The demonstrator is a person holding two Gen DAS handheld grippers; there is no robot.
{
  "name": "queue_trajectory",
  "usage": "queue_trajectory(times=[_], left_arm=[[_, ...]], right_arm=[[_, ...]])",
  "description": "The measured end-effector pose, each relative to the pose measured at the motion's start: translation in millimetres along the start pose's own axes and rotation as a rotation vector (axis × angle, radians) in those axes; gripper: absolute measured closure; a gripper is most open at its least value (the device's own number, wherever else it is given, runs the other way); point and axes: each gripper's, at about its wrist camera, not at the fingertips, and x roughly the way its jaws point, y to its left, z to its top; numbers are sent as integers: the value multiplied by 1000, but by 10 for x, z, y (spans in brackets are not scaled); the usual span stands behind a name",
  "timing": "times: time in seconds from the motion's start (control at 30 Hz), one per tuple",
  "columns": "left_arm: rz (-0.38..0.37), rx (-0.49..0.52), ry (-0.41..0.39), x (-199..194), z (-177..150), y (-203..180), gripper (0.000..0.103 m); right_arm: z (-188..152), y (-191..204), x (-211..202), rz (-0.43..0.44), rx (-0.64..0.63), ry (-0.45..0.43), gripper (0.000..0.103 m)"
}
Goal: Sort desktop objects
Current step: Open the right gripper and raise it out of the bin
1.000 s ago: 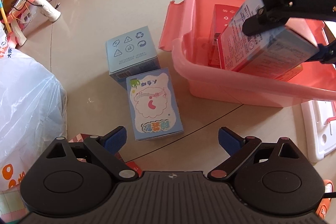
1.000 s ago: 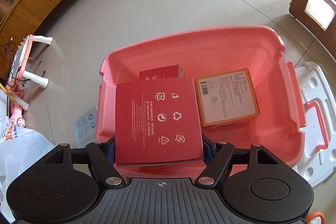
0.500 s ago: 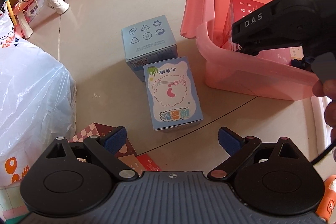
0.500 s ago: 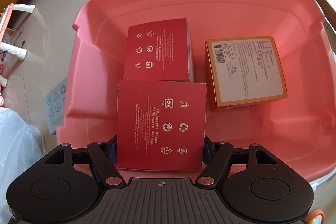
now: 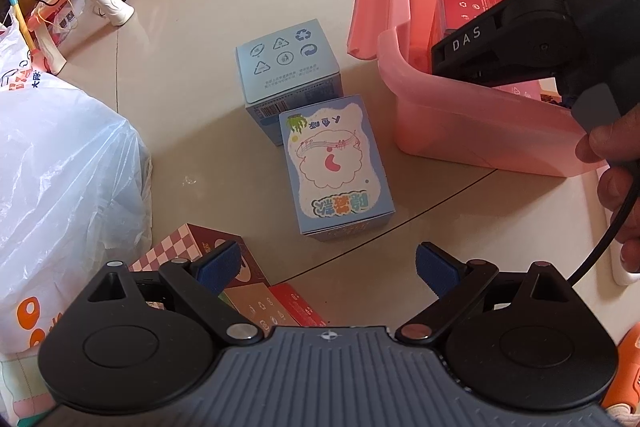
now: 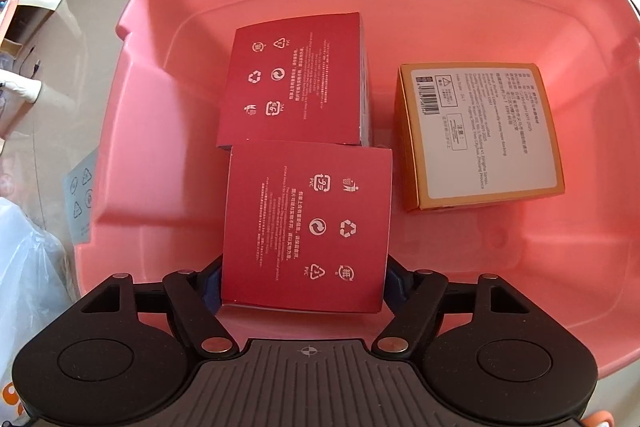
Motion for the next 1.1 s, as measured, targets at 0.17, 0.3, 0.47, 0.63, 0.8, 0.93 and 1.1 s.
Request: queue_trajectory(times=[0.17, 0.3, 0.47, 0.63, 0.8, 0.93, 1.1], left_arm=[[4, 2, -6, -34, -4, -14, 7], [4, 7, -9, -73, -11, -48, 7], [-6, 8, -24, -161, -39, -121, 7], [-2, 27, -42, -268, -91, -258, 7], [-9, 44, -54, -388, -195, -428, 7], [-15, 71, -63, -492, -291, -610, 7], [-16, 141, -95, -637, -409, -844, 7]], right_arm=[[1, 27, -159, 9, -25, -38, 23], [-3, -12, -394, 18, -43, -97, 18], [-70, -122, -759, 17, -120, -185, 11], [-161, -381, -1257, 17, -213, -310, 7], [-367, -686, -1713, -33, -278, -479, 0], [-593, -958, -1986, -52, -280, -587, 0], [-929, -1450, -2244, -27, -201, -738, 0]])
